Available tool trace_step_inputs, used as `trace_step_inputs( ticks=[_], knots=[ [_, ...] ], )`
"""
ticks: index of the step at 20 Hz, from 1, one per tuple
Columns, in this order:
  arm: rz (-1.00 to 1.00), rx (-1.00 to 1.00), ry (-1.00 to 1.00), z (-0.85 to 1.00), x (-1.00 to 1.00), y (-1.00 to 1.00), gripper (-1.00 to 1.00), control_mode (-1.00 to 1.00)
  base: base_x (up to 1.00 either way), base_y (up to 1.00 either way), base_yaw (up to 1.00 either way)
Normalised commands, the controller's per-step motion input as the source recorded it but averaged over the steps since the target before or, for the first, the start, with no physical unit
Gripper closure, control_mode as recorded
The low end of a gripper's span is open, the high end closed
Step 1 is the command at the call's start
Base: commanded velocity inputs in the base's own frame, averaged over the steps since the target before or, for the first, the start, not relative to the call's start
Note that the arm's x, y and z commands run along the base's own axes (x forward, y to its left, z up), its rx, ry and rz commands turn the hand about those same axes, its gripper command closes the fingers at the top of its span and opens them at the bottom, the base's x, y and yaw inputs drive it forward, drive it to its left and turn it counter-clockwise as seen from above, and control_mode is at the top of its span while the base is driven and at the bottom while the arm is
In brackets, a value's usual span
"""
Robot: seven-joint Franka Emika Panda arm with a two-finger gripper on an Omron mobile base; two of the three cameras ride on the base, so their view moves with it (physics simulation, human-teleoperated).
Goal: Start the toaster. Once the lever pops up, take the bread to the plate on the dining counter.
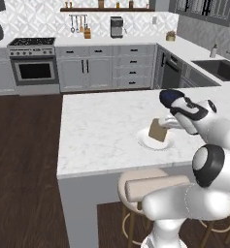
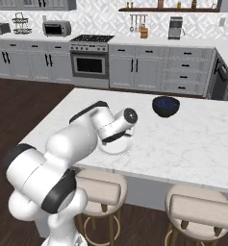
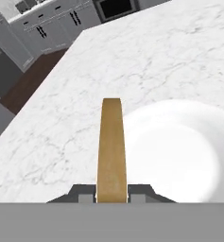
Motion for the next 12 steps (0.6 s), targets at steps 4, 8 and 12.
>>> trace_step_inputs(
  ticks=[4, 8, 12],
  knots=[
    [0.0, 0.0, 0.08, -0.07, 0.54, 0.0, 1.0, -1.0, 0.0, 0.0, 0.0],
    [0.0, 0.0, 0.06, -0.32, 0.44, 0.0, 1.0, -1.0, 0.0, 0.0, 0.0],
    [0.0, 0.0, 0.02, -0.37, 0.28, 0.0, 1.0, -1.0, 0.0, 0.0, 0.0]
  ],
)
